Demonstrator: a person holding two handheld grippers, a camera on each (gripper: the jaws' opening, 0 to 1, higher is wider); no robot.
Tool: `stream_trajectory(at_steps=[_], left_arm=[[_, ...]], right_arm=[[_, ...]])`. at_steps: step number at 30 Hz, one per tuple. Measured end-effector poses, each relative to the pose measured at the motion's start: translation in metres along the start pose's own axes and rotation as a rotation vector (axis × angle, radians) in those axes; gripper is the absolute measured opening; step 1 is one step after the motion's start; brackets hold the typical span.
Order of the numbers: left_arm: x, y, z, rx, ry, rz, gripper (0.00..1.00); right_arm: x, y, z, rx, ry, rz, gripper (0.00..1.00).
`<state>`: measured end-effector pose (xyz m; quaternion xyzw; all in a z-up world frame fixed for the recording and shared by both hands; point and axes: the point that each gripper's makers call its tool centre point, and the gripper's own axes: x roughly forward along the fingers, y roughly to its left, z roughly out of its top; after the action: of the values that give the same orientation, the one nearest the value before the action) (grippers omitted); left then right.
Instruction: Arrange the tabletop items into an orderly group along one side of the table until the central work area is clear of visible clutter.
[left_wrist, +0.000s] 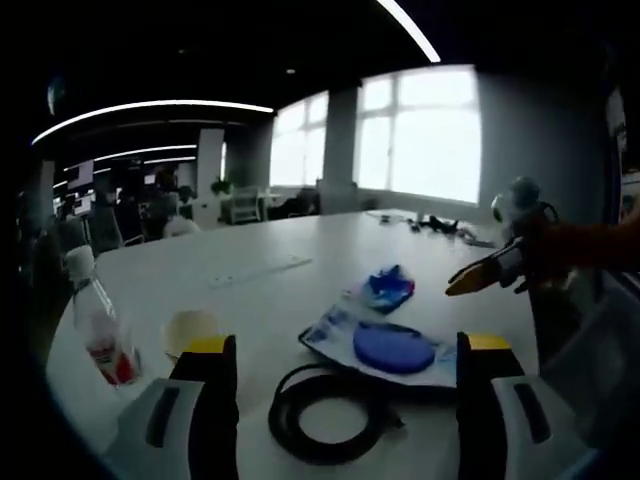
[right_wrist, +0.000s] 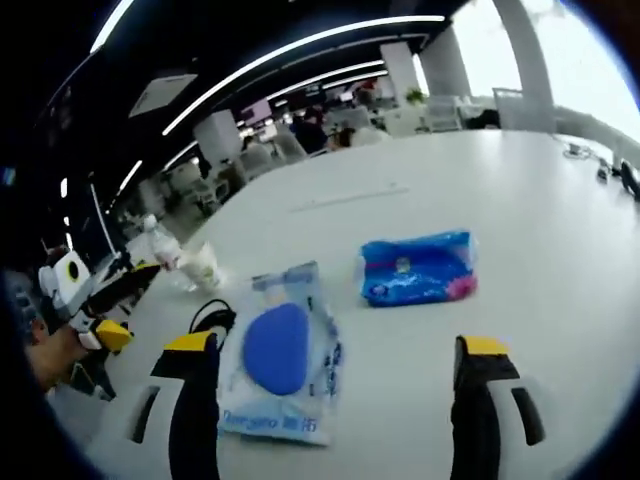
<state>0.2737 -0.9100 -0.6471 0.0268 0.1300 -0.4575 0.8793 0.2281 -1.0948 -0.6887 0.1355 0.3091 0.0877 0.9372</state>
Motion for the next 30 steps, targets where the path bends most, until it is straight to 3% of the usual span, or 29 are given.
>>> stream_trajectory(at_steps=[5, 12, 19, 25, 30], left_arm=[[0.009, 0.000, -0.001, 0.005, 0.008, -0.006, 0.82], [0.018, 0.001, -0.003, -0.003, 0.015, -0.007, 0.76], [0.031, 0.006, -0.012, -0.029, 0.033, 0.010, 0.68], [0.044, 0.011, -0.016, -0.048, 0.034, 0.020, 0.61], [0.053, 0.018, -0.019, -0.080, 0.029, 0.036, 0.56]], right_arm=[[-0.007, 0.017, -0.012, -0.015, 0.025, -0.016, 0.92], [-0.013, 0.024, -0.029, 0.003, 0.043, -0.095, 0.83], [-0.014, 0.027, -0.049, 0.100, 0.059, -0.169, 0.68], [-0.012, 0.040, -0.062, 0.117, 0.078, -0.181, 0.63], [-0.011, 0.049, -0.073, 0.167, 0.088, -0.199, 0.52]])
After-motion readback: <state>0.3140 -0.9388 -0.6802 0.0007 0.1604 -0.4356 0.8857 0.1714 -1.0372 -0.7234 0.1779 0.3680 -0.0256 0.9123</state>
